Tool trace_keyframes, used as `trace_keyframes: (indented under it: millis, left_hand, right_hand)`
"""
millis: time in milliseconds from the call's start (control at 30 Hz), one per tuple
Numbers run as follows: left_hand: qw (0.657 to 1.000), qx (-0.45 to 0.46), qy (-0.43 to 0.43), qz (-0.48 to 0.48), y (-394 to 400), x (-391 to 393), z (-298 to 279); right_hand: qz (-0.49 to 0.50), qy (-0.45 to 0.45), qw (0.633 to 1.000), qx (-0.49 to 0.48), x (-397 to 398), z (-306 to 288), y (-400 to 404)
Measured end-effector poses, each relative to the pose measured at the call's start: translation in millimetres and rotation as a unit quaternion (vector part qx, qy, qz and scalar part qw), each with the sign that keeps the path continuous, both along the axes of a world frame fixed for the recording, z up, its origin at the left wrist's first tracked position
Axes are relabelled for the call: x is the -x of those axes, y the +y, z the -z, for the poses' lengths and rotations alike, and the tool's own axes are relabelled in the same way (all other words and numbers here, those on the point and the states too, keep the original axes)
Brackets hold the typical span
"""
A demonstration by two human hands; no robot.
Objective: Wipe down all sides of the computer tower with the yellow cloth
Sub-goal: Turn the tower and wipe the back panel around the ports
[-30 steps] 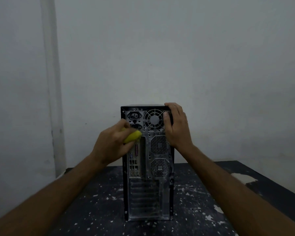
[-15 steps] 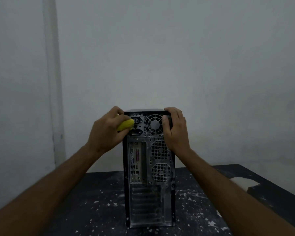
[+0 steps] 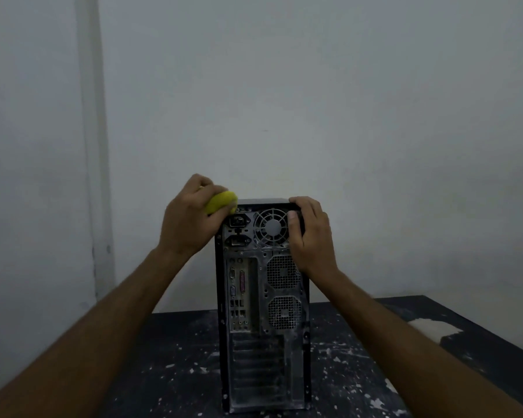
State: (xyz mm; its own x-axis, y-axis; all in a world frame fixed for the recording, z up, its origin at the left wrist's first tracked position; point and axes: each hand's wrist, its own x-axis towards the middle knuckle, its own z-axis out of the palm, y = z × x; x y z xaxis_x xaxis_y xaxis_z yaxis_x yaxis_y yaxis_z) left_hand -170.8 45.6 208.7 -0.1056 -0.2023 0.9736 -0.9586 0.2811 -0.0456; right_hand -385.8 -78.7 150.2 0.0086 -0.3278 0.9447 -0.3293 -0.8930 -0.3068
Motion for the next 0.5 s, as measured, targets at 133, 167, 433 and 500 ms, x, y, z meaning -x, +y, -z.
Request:
trace_keyframes:
  millis: [133, 167, 433, 500]
  left_hand:
    - [0.989, -0.089, -0.117, 0.020, -4, 22, -7]
    - [0.986, -0.098, -0.135, 0.015, -1, 18, -4]
    - [0.999, -0.045, -0.021, -0.008, -9, 30, -14]
    - [0.993, -0.073, -0.092, -0.003, -15, 49, -3]
  right_hand:
    - [0.008, 0.009, 1.000, 0.001, 3, -1, 1]
    - [0.007, 0.011, 1.000, 0.001, 3, -1, 1]
    - [0.005, -0.004, 1.000, -0.004, -3, 0, 0]
    - [0.009, -0.002, 1.000, -0.002, -1, -1, -1]
